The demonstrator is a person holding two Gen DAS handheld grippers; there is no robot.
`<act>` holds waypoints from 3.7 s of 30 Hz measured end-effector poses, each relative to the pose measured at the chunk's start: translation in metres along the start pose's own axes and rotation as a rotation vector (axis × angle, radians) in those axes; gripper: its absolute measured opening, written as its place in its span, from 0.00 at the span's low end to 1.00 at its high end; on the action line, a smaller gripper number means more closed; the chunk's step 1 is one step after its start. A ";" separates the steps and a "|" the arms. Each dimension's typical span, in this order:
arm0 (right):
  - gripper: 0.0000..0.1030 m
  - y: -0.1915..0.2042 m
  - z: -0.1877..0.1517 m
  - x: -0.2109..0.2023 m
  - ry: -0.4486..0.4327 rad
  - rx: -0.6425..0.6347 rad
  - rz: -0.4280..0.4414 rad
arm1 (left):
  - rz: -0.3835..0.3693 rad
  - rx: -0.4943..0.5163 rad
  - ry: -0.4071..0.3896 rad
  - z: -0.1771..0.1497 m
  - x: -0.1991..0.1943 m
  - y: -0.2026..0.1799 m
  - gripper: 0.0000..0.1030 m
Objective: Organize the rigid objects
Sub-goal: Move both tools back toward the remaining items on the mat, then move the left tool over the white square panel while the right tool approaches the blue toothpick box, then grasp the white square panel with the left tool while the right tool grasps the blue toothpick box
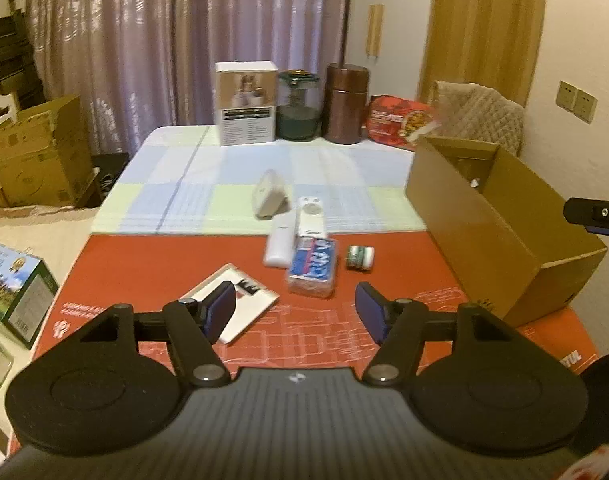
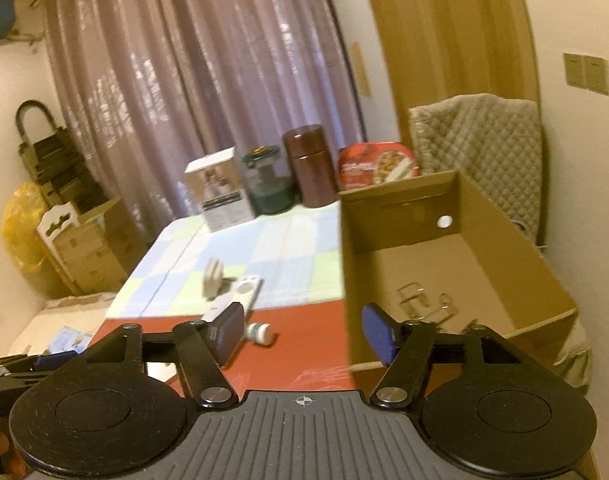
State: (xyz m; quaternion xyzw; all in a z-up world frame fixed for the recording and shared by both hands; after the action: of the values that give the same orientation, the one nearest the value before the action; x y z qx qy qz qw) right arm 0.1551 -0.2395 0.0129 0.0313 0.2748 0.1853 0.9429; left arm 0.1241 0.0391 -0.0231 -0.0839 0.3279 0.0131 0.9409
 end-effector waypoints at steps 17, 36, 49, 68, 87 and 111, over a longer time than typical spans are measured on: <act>0.75 0.059 -0.012 0.035 0.061 -0.108 0.081 | -0.043 0.146 0.064 -0.001 0.018 0.036 0.81; 0.84 0.091 -0.038 0.115 0.143 -0.138 0.085 | -0.182 0.317 0.225 -0.004 0.111 0.077 0.93; 0.85 0.093 -0.062 0.189 0.233 -0.089 0.079 | -0.260 0.424 0.283 -0.015 0.179 0.087 0.96; 0.85 0.090 -0.071 0.213 0.260 -0.048 0.032 | -0.226 0.330 0.317 -0.016 0.204 0.083 0.82; 0.81 0.116 -0.077 0.265 0.242 0.011 0.058 | 0.077 -0.111 0.110 0.027 0.166 0.129 0.82; 0.53 0.097 -0.100 0.244 0.305 -0.135 -0.098 | -0.012 -0.040 0.165 0.007 0.167 0.099 0.82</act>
State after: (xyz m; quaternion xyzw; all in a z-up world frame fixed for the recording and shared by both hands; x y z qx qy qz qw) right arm 0.2606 -0.0644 -0.1803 -0.0741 0.4027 0.1598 0.8982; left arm 0.2517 0.1324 -0.1354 -0.1056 0.4033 0.0073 0.9089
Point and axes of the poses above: each gripper's, at about its wrist camera, not at the fingertips, and x roughly the way its jaws point, y to its left, z to its top, the point moved 5 cm from there along x, roughly the way its jaws point, and after that the axes turned 7 degrees about -x, right-handed, at the moved point
